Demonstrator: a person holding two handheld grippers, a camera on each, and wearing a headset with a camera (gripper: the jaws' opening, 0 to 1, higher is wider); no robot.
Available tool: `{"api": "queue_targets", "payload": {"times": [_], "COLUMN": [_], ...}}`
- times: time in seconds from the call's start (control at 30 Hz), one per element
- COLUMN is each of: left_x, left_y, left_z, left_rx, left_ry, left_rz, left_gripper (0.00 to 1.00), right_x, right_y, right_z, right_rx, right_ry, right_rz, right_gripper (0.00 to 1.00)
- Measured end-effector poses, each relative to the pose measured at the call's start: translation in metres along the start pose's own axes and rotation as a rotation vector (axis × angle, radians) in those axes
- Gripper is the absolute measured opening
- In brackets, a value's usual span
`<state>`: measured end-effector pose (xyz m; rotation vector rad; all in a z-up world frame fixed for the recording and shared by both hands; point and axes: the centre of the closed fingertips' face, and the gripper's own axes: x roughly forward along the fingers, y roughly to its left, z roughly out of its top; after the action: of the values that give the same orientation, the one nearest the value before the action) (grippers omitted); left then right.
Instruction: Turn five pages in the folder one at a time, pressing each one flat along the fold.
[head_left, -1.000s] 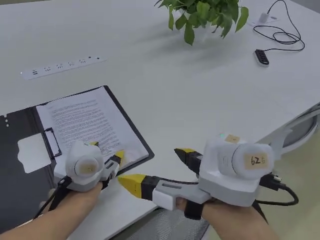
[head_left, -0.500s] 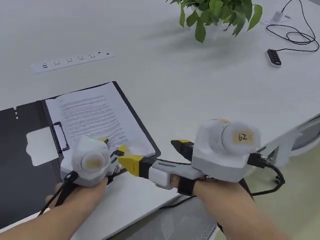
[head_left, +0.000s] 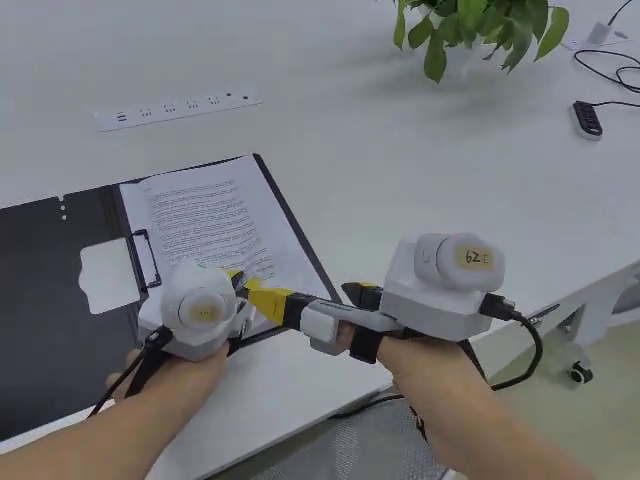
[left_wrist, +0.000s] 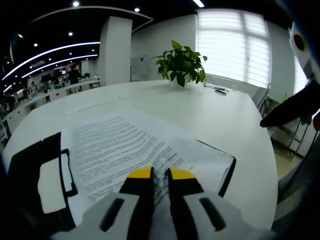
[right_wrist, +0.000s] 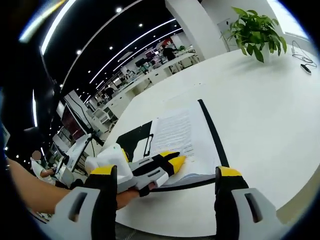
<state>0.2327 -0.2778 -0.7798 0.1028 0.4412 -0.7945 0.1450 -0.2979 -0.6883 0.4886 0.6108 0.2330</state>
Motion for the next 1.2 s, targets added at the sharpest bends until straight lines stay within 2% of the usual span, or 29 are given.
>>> {"api": "queue_targets", "payload": {"times": [0.13, 0.2, 0.27, 0.33, 0.43, 0.7, 0.83, 1.07, 1.2], "left_x": [0.0, -0.001, -0.001, -0.001, -0.001, -0.001, -0.001, -0.001, 0.0], "left_y": [0.0, 0.0, 0.0, 0.0, -0.001, -0.001, -0.001, -0.001, 0.0], "left_z": [-0.001, -0.001, -0.001, -0.001, -0.001, -0.001, -0.001, -0.001, -0.001], "left_rx": [-0.004, -0.003, -0.004, -0.003, -0.006, -0.007, -0.008, -0.014, -0.016], "left_ry": [0.001, 0.0, 0.001, 0.0, -0.001, -0.003, -0.003, -0.006, -0.008], "left_rz": [-0.002, -0.004, -0.004, -0.005, -0.006, -0.003, -0.002, 0.0, 0.0], "left_gripper": [0.09, 0.08, 0.08, 0.08, 0.08, 0.08, 0.08, 0.08, 0.08], "right_x": [0.008, 0.012, 0.018, 0.02, 0.028, 0.039, 0.045, 0.049, 0.05], "right_y": [-0.003, -0.005, -0.007, -0.009, -0.02, -0.037, -0.043, -0.048, -0.053], "right_z": [0.001, -0.003, -0.006, -0.01, -0.014, -0.015, -0.018, -0.023, -0.026], "right_rx": [0.048, 0.084, 0.12, 0.165, 0.195, 0.221, 0.243, 0.27, 0.309], "right_ry": [0.003, 0.026, 0.025, 0.035, 0.03, 0.014, 0.029, 0.042, 0.043], "right_rz": [0.011, 0.008, 0.015, 0.009, -0.009, -0.031, -0.034, -0.041, -0.051], "right_gripper": [0.78, 0.75, 0.73, 0.71, 0.68, 0.64, 0.62, 0.54, 0.47]}}
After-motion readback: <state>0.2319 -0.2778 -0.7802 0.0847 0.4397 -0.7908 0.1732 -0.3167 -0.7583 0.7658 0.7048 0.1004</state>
